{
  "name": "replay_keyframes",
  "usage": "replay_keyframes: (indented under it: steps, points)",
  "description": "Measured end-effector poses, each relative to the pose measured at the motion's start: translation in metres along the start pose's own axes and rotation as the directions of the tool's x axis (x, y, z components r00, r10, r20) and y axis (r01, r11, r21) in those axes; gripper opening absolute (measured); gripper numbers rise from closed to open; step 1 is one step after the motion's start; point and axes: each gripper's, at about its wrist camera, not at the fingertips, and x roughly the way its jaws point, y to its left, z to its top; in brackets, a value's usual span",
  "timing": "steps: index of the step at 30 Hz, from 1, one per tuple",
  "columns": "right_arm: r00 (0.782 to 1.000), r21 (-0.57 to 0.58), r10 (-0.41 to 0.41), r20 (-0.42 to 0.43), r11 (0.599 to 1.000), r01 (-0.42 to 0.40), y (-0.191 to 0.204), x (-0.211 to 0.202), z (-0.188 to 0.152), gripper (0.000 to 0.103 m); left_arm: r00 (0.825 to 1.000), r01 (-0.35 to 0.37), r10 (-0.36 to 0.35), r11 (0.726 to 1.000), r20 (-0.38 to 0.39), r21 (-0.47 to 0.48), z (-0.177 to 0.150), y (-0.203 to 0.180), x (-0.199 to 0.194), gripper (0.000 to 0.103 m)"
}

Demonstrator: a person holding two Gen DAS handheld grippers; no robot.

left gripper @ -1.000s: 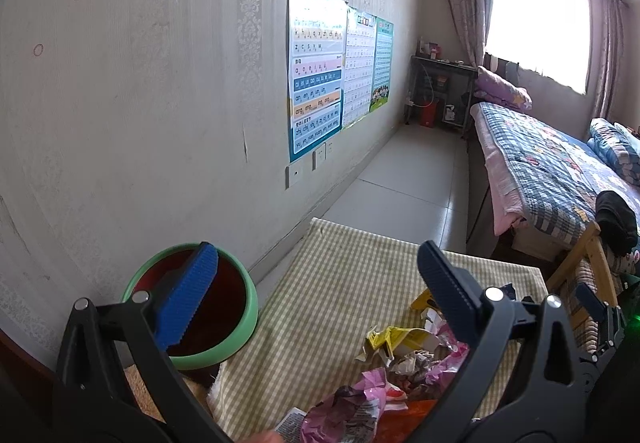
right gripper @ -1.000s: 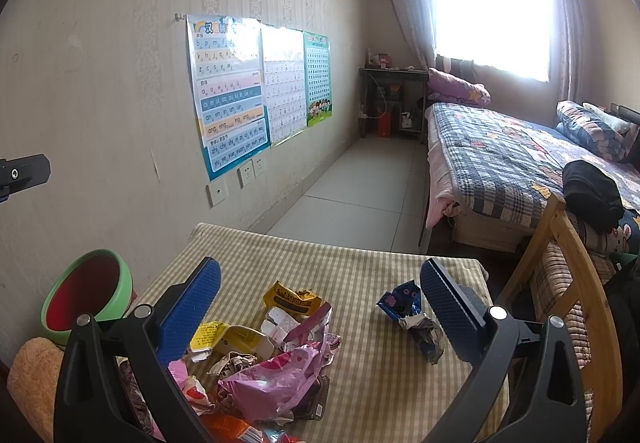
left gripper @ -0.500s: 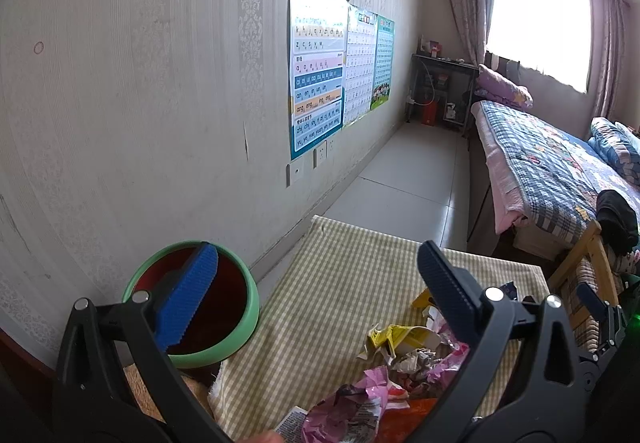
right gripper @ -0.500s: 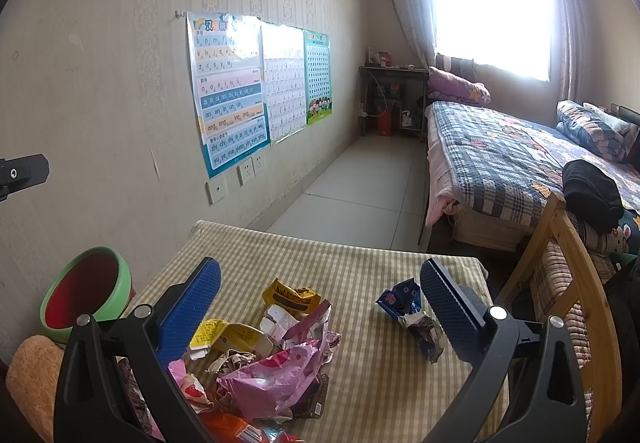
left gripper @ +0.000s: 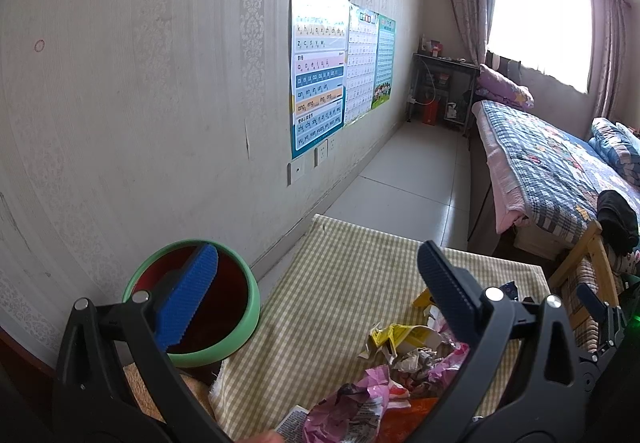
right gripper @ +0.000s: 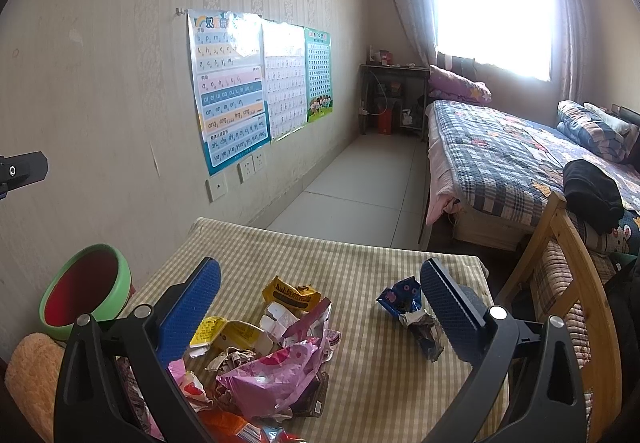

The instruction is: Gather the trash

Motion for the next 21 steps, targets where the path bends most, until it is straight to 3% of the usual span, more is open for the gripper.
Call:
replay_keyframes:
  steps: [15, 21]
  points:
    - [1.000, -0.010, 0.001, -0.020, 1.000, -0.001, 0.002, 0.003, -0.001, 0.096, 1.000, 0.005, -0.005, 1.000, -0.002, 0.000, 0.000, 0.001, 0.001, 0.098]
    - [0.999, -0.012, -0.003, -0.034, 1.000, 0.003, 0.002, 0.004, -0.002, 0.096, 0.998, 0.048, -0.047, 0.998, -0.048, 0.030, -0.004, 0.010, 0.008, 0.098]
